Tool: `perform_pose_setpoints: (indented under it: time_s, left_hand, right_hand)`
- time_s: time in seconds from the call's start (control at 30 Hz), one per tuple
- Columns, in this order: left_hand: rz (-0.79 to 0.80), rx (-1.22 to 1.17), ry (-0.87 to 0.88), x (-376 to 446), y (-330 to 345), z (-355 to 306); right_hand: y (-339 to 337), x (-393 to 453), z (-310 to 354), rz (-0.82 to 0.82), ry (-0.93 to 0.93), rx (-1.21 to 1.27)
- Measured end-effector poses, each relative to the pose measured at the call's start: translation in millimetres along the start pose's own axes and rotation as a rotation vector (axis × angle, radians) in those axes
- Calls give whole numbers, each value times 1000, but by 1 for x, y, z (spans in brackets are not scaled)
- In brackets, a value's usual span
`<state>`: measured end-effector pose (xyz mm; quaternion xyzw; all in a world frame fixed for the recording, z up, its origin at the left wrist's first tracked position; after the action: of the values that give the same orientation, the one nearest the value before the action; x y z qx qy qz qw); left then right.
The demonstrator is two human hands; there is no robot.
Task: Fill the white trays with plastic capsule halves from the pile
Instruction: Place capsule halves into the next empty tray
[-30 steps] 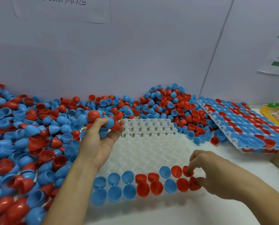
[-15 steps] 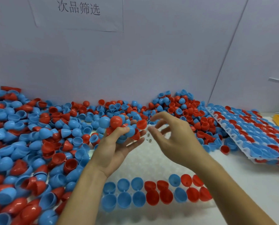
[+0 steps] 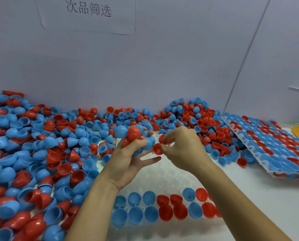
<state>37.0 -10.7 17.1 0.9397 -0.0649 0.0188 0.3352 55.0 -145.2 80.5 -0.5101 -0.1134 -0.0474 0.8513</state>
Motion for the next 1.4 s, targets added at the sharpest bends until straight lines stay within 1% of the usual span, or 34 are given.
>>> perform_pose_setpoints:
  time_s: [0.07,0.17,0.27,0.5,0.6,0.77,0.93,1.3,1.4]
  left_hand:
    - [-18,-15,4,1,-2,0]
    - [-35,-58,19,3,-6,-2]
    - [-62,-83,40,4,-10,-4]
    - [-49,-86,29,2,-3,-2]
    - [-64,-78,25,1,-4,-2]
    - [-97,-84,29,1,-7,-1]
    - [-106,-88,38,1,-7,-3]
    - [-117,-102,35,2,-9,-2]
    - [-112,-111,40,2,-8,-2]
  right_hand:
    - [-7,-2,-8,-4,3,17]
    - [-24,-7,-32,45,21,45]
    - [-41,-21,-69,109,52,-5]
    - [-67,-66,-136,245,149,-160]
    - [-66,-77,-147,303,154,-237]
    - [-40,-89,-150,445,136,-324]
    - [-34,-90,-151,431,126,-417]
    - [-40,-91,-146,428,103,-400]
    - [-48,-86,-137,385,82,-413]
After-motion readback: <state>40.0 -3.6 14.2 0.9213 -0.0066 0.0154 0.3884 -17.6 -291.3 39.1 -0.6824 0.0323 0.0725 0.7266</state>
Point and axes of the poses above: each hand's wrist, its own x-axis towards the middle knuckle, its own y-axis out of the palm, z = x × y, the point moved 8 cm from there along x, towards the middle knuckle, and after that the axes turned 6 degrees about y, right-handed, at the moved point
